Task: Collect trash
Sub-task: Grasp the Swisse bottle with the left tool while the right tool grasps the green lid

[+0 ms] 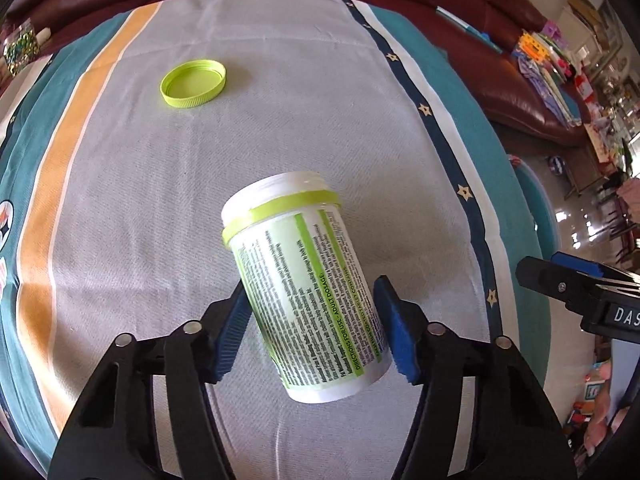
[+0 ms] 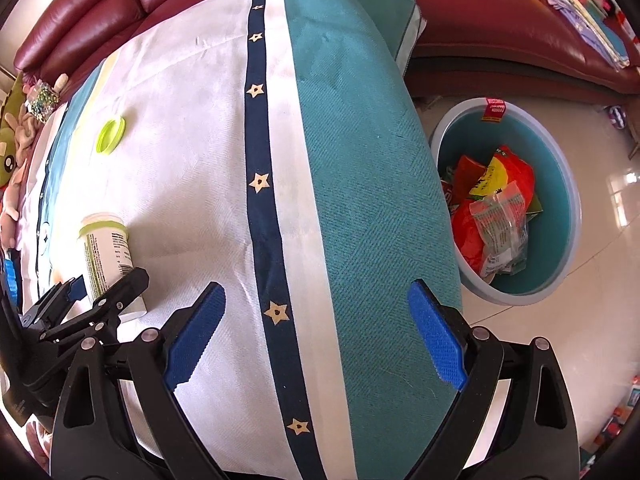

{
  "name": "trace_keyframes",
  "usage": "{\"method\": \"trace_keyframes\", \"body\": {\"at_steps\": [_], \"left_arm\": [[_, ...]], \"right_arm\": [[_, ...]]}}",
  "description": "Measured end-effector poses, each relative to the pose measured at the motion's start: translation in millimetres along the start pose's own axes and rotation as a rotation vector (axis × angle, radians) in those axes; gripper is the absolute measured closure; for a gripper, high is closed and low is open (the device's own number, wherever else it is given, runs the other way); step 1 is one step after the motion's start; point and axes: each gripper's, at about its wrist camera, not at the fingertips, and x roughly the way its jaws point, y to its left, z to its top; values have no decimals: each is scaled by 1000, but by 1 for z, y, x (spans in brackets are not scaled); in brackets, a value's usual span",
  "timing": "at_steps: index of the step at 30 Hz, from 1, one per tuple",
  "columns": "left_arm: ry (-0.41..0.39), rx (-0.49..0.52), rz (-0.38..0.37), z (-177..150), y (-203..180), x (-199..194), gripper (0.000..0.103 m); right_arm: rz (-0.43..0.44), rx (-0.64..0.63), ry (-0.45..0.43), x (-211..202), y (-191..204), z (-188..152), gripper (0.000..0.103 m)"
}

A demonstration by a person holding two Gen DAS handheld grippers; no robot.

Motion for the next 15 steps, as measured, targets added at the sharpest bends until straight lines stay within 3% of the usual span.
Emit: {"method": "trace_keyframes", "body": {"at_steps": [8, 15], "left_arm": [[-48, -35, 2, 10, 49, -16, 50], [-100, -95, 18, 30, 106, -33, 52]], "right_arm": [[0, -46, 18, 7, 40, 19, 15], [36, -148, 24, 20, 107, 50, 15]]}}
